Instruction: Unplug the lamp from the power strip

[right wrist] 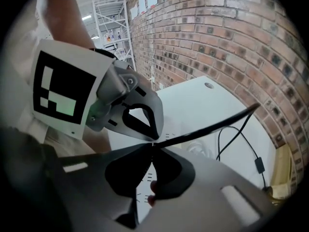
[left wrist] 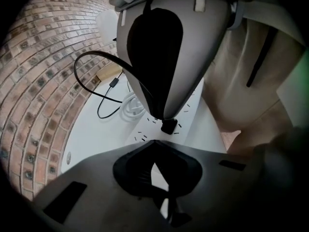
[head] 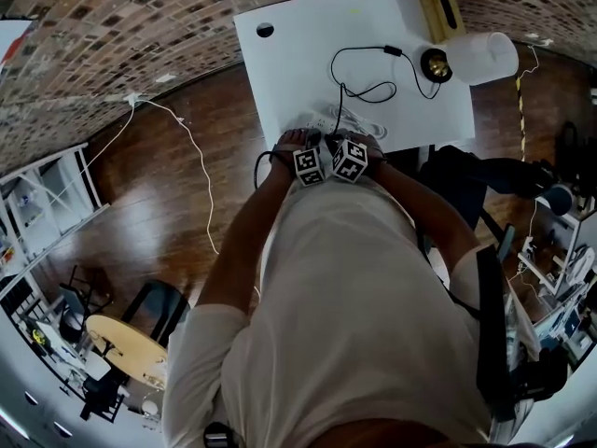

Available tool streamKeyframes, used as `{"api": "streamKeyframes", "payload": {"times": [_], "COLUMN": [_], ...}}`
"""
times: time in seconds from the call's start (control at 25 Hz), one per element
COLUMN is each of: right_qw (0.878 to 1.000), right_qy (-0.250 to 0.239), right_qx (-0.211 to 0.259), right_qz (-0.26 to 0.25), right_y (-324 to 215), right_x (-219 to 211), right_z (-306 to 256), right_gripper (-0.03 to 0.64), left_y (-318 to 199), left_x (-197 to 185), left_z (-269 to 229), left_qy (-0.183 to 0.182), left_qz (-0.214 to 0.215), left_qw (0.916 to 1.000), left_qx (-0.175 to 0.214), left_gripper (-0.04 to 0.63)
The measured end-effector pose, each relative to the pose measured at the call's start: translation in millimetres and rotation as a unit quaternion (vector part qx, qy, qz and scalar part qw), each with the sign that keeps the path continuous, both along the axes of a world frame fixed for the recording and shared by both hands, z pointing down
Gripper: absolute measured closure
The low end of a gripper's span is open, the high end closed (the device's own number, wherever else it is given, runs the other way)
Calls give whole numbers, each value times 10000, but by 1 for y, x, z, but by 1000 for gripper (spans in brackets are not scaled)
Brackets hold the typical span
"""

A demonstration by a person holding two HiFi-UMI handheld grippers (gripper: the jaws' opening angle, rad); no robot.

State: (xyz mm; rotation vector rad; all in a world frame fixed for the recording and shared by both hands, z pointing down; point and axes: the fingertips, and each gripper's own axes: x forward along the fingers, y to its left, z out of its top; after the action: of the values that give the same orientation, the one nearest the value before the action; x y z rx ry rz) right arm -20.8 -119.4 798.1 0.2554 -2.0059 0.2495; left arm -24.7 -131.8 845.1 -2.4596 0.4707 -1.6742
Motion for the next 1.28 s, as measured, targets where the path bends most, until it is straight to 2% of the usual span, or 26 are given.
{"api": "streamKeyframes", "payload": {"times": [0.12,0.28,0.36,0.48,0.56,0.64,0.84,1.0,1.16,1.28], "right_qw": [9999,9998,9998,9990,9987,9988,9983,9976,9983,9978], "right_qy": [-148,-44,-52,-176,-74,28,-139,126,-44,-129], "right_qx": [-19,-76,-97,-318,-425,-431,-362,-539,-489,-515], "right_qz": [71,155,183,276,263,235,434,424,299,403], "right_y": [13,7,3,7,6,3,5,2,7,0], "right_x": [6,4,2,10,9,4,11,4,14,6], "right_z": [-2,-1,-1,-1,-1,-1,-3,0,-4,-8], "right_gripper": [609,609,609,609,609,608,609,609,607,607], "left_y": [10,6,1,5,7,5,5,4,7,6], "left_x": [1,2,1,6,7,4,6,5,8,7], "left_z": [1,5,4,2,1,3,3,3,3,3], "left_qy": [6,-197,-186,-148,-193,-236,-252,-364,-354,-340], "left_qz": [-130,-46,-59,-20,28,4,-6,-4,84,36], "left_qw": [9999,9998,9997,9999,9997,9996,9994,9990,9987,9988], "left_qx": [-85,94,149,-17,-144,-139,-217,-250,-358,-362], "left_gripper": [612,612,612,612,612,612,612,612,612,612]}}
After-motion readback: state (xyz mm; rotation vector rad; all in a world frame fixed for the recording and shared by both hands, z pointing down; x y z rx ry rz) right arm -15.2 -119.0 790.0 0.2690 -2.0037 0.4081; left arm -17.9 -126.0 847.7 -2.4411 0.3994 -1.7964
